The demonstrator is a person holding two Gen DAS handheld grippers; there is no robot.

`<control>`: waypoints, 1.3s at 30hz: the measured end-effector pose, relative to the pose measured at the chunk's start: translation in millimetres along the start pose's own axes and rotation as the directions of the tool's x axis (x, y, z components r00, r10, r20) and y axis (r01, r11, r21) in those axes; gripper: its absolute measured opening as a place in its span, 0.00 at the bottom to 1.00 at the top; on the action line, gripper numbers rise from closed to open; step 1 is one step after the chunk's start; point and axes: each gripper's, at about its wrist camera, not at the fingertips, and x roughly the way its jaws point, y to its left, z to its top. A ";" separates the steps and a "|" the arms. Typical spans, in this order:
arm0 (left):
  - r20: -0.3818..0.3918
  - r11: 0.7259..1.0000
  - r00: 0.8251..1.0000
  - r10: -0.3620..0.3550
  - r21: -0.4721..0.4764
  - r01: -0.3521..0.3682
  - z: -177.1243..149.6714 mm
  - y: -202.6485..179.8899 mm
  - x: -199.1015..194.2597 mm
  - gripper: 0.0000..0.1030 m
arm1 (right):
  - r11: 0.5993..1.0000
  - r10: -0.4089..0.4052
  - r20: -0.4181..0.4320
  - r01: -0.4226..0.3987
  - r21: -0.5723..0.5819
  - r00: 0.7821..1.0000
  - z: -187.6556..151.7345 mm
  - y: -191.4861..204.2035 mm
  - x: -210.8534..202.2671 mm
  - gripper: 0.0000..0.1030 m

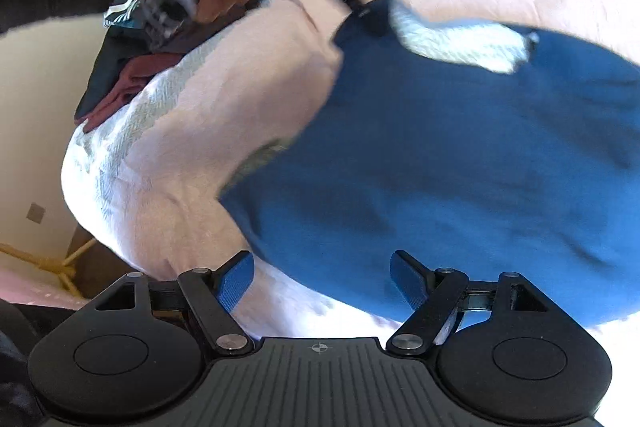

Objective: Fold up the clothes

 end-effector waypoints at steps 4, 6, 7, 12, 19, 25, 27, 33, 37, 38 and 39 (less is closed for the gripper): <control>0.096 0.996 0.991 -0.094 0.020 0.093 13.3 6.3 -37.8 0.01 | 0.974 -0.187 0.062 0.194 -0.119 0.980 1.5 57.5 36.6 0.77; 0.119 0.992 0.986 -0.117 0.053 0.111 13.2 8.3 -52.6 0.01 | 0.938 -0.293 0.049 0.297 -0.181 0.955 0.4 80.9 61.7 0.77; 0.130 0.990 0.983 -0.128 0.071 0.120 13.0 9.3 -60.0 0.01 | 0.916 -0.344 0.044 0.346 -0.202 0.938 0.0 91.1 72.8 0.77; 0.235 0.987 0.958 -0.163 0.047 0.156 4.3 32.6 -109.4 0.01 | 0.880 -0.448 0.089 0.456 -0.134 0.890 14.1 117.8 62.6 0.03; 0.469 0.987 0.875 -0.118 -0.044 0.157 7.5 85.5 -225.4 0.01 | 0.967 -0.249 0.253 0.256 0.005 0.935 71.1 156.4 -49.3 0.02; 0.636 0.997 0.772 -0.003 -0.060 0.053 25.3 117.7 -372.4 0.00 | 0.995 0.093 0.478 -0.094 -0.021 0.873 135.2 216.1 -146.7 0.01; 0.675 0.999 0.737 0.025 -0.040 0.003 35.2 115.9 -419.5 0.00 | 0.982 0.173 0.558 -0.186 -0.035 0.812 147.7 227.9 -179.2 0.01; 0.763 0.994 0.646 -0.006 0.077 -0.081 89.5 58.4 -494.7 0.00 | 0.957 0.213 0.772 -0.286 -0.043 0.599 141.6 226.1 -284.1 0.01; 0.783 0.983 0.617 -0.082 0.164 -0.077 146.5 2.8 -488.2 0.00 | 0.972 0.093 0.870 -0.233 0.026 0.484 103.2 195.1 -347.3 0.01; 0.779 0.981 0.618 -0.108 0.186 -0.062 164.1 -11.1 -475.1 0.00 | 0.974 0.053 0.885 -0.219 0.056 0.463 90.8 182.8 -358.8 0.01; 0.771 0.978 0.623 -0.131 0.205 -0.047 179.7 -25.0 -459.7 0.01 | 0.975 0.013 0.897 -0.206 0.088 0.442 78.3 170.2 -369.9 0.01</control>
